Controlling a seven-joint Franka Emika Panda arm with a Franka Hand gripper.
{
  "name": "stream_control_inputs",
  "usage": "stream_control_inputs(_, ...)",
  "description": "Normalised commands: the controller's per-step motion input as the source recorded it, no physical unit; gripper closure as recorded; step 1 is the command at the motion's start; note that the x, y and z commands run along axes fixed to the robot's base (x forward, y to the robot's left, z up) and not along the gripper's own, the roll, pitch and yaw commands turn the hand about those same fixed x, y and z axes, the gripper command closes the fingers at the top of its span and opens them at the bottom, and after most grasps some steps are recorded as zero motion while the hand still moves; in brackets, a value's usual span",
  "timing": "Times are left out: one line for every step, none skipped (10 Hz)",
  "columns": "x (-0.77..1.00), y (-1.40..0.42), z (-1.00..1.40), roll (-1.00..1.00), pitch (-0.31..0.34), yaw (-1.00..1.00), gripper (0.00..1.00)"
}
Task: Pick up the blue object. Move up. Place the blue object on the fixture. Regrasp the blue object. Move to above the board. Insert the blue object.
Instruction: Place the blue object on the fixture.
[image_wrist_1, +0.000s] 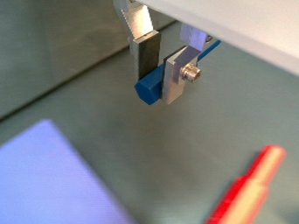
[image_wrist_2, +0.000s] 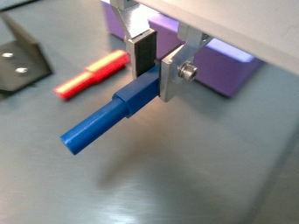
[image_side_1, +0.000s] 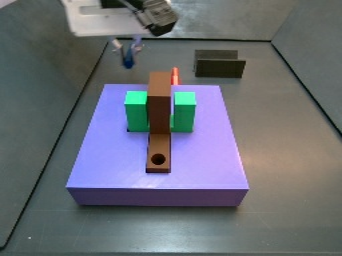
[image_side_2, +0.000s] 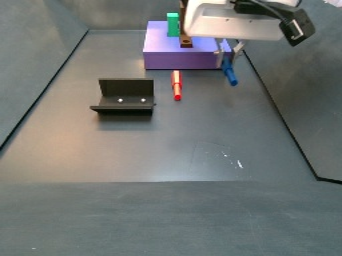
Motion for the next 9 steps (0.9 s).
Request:
stream_control_inputs(0.61, 0.41, 0.00, -1.00, -0.089, -0.02, 1.00)
stream_control_inputs(0.65, 0.31, 0.02, -1.00, -0.131, -0.02, 1.00)
stream_control_inputs(0.66, 0.23, 0.03, -1.00, -0.149, -0.05, 1.00)
stream_control_inputs(0.66, 0.17, 0.05, -1.00, -0.140, -0.09, 1.00)
stream_control_inputs(0.64, 0.17, 0.02, -1.00, -0.114, -0.09, 1.00)
stream_control_inputs(0.64, 0.12, 0.00, -1.00, -0.040, -0.15, 1.00)
stream_control_inputs(0.64, 0.07, 0.02, -1.00, 0.000, -0.20, 1.00)
stream_control_inputs(0.62, 0.04, 0.08, -1.00, 0.000, -0.21, 1.00)
stream_control_inputs(0.61, 0.05, 0.11, -1.00, 0.000, -0.19, 1.00)
